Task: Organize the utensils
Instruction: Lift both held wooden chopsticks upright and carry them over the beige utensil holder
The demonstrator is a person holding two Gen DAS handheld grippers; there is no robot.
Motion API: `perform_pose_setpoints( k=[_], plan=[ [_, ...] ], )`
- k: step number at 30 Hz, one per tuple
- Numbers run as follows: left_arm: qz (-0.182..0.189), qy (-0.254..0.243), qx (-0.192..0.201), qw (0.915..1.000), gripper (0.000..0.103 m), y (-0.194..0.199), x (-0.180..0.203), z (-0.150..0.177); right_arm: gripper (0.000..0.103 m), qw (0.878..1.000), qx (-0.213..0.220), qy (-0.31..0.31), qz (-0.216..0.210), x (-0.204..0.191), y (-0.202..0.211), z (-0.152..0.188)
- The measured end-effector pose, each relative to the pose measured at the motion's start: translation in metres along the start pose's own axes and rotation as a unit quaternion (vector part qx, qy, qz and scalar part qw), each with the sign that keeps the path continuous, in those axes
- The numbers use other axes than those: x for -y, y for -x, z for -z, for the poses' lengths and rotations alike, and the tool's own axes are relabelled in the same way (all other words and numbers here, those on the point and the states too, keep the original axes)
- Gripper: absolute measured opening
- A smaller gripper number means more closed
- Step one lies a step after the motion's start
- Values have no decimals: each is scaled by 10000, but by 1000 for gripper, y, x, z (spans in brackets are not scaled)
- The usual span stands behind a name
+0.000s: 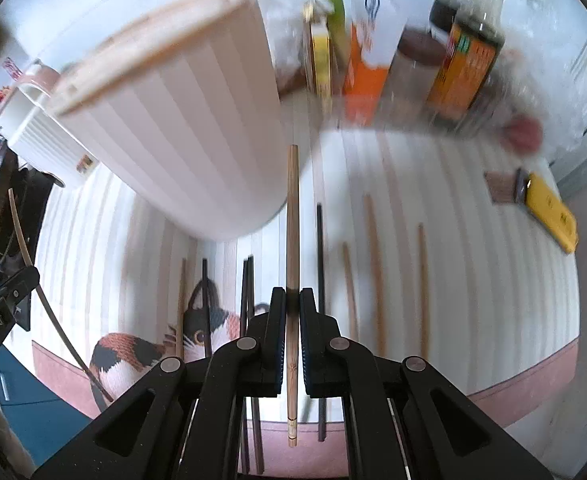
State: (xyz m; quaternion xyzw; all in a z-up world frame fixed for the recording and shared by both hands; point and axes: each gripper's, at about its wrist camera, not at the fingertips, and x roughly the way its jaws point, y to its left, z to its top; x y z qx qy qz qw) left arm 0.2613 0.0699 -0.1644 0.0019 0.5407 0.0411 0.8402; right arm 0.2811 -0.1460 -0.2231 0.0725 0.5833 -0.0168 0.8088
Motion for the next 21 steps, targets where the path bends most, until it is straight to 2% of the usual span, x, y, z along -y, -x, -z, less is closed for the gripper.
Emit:
perform_pose_setpoints(
  k=[9,15,21],
  plan=[
    [423,255,268,9984,4,45,-4,-15,7,9982,435,-101,-402,11,46,-16],
    [634,247,693,9953,4,93,-1,-35,7,9955,679,-27,-656,11,89,-33],
    [975,248,1181,9879,4,146,8,-74,7,9908,1000,134,-901,7,141,-70]
  ],
)
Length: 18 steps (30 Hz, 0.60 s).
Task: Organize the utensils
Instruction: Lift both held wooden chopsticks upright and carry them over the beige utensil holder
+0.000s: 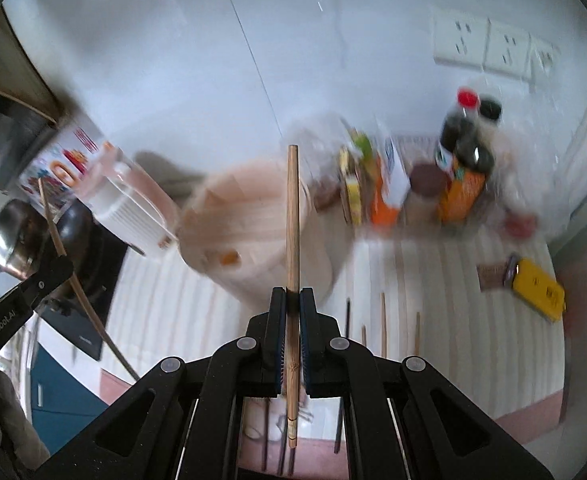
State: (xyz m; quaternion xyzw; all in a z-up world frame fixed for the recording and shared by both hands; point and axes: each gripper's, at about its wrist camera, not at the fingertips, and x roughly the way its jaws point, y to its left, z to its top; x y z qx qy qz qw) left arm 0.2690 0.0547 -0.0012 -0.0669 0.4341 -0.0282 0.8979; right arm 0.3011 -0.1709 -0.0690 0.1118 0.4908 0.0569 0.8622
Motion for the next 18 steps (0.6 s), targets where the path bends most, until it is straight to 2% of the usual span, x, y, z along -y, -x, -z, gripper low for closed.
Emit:
perform_pose_setpoints(
  k=[6,12,18],
  plan=[
    [264,19,322,9991,4,5,16,-57,7,9985,539,32,-42,-7,21,-64],
    [383,64,414,9984,4,-23,29,-105,7,9953,937,-226,-42,-4,13,-125],
    [353,38,508,9981,4,-61,39,-132,7,9916,1207,-461,4,-4,-11,-158]
  ],
)
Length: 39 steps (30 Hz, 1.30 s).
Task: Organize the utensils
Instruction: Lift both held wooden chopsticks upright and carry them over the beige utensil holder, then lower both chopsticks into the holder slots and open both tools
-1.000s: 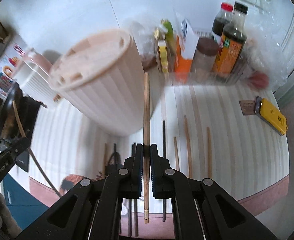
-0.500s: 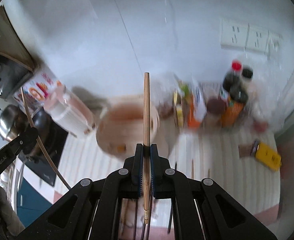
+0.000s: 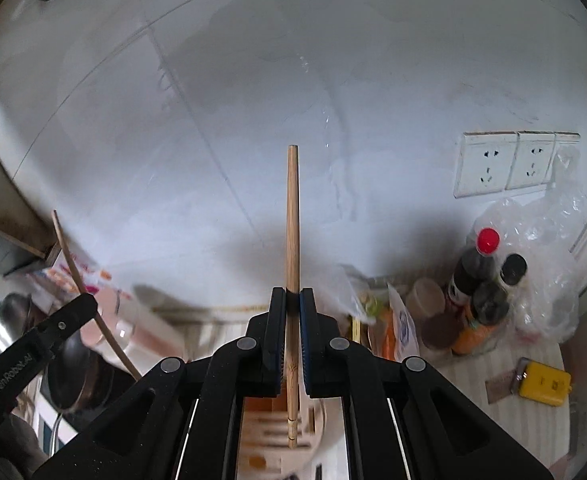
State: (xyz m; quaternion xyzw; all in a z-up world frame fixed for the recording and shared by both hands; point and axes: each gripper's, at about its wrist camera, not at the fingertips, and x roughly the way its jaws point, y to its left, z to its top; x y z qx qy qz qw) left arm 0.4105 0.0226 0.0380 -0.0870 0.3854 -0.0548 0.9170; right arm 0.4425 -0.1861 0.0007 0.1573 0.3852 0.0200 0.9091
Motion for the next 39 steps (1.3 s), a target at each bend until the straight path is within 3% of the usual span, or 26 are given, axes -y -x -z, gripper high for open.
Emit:
perform_pose_setpoints(
  k=[6,17,22,26,27,28,29,30,31,33,35,37,39],
  plan=[
    [53,-67,-62,9999,4,-41,10,-8,7,9996,266,-106,-7,-4,-27,-7],
    [75,-198,-683,9974,4,-89,7,19,7,9998,96,140,-124,-4,-60,21],
    [203,-236,-990,9946,5,-84,3,29,7,9991,-183,307,-227,-3,-65,35],
    [295,-87,-1204,9923,9,-68,-5,35,9,9958,-754,320,-421,-1,-73,47],
    [322,-35,-1210,9921,11,-61,-8,37,19,9946,-866,294,-496,1,-72,50],
    [272,4,-1200,9924,16,-54,-11,38,38,9945,-874,266,-504,3,-68,51],
    [175,-16,-1170,9930,21,-46,-13,39,46,9948,-850,227,-523,5,-63,53],
    [78,-45,-1133,9935,37,-38,-15,41,55,9951,-788,170,-567,9,-55,55],
    [-23,-38,-1082,9941,57,-30,-17,44,56,9958,-739,142,-519,12,-48,57],
    [-231,26,-862,9960,74,-13,-27,50,60,9972,-629,66,-388,18,-32,60],
    [-393,5,-682,9969,79,0,-33,61,68,9984,-546,16,-172,25,-17,68],
    [-463,27,-608,9971,102,8,-39,73,80,9989,-459,-61,-77,32,-4,76],
    [-553,-17,-563,9969,103,13,-43,90,86,9992,-372,-104,59,38,9,87]
  ],
)
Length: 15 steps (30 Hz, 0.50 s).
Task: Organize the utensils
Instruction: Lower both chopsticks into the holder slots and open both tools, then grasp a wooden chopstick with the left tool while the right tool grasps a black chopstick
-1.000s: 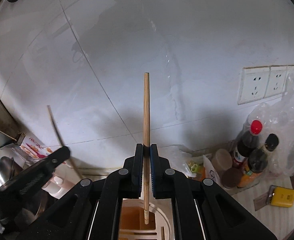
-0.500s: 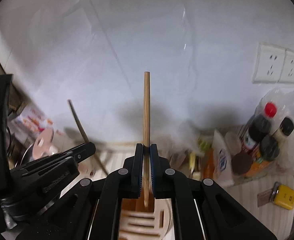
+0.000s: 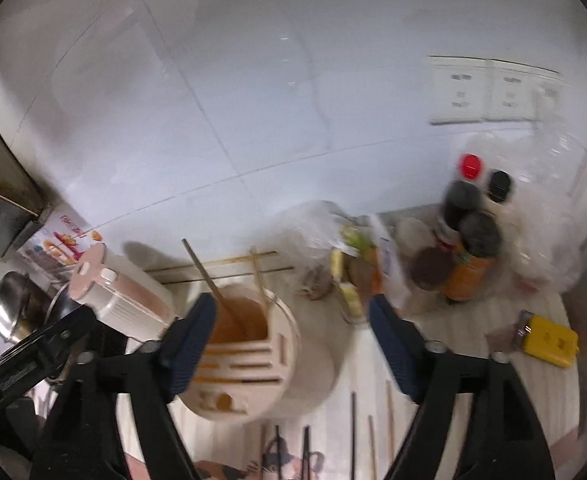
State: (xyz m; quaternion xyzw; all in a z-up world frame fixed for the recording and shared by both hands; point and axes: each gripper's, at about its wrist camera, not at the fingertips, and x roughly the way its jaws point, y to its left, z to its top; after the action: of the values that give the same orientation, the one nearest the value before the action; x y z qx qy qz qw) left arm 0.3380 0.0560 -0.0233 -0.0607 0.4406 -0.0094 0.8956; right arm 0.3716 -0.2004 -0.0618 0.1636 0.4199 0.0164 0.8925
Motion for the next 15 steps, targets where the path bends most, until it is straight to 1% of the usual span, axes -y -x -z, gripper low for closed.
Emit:
perform_pose_setpoints(
  k=[2,3,6,9,11,15],
  plan=[
    [-103,-86,-59,9999,103,-2,1,17,92,10000,36,-13,64,5,6,10],
    [-127,-119,-88,9998,103,-4,1,24,94,9998,12,12,183,8,7,17],
    [-193,-249,-348,9989,103,-19,1,50,94,9991,-156,23,384,18,4,38],
    [-272,-351,-714,9965,103,-41,1,76,94,9968,-565,61,555,26,-14,66],
    [-391,-423,-948,9938,103,-59,2,95,94,9948,-808,74,620,32,-26,84],
    [-502,-535,-1348,9882,103,-90,3,128,93,9872,-1365,139,808,44,-58,126]
  ],
)
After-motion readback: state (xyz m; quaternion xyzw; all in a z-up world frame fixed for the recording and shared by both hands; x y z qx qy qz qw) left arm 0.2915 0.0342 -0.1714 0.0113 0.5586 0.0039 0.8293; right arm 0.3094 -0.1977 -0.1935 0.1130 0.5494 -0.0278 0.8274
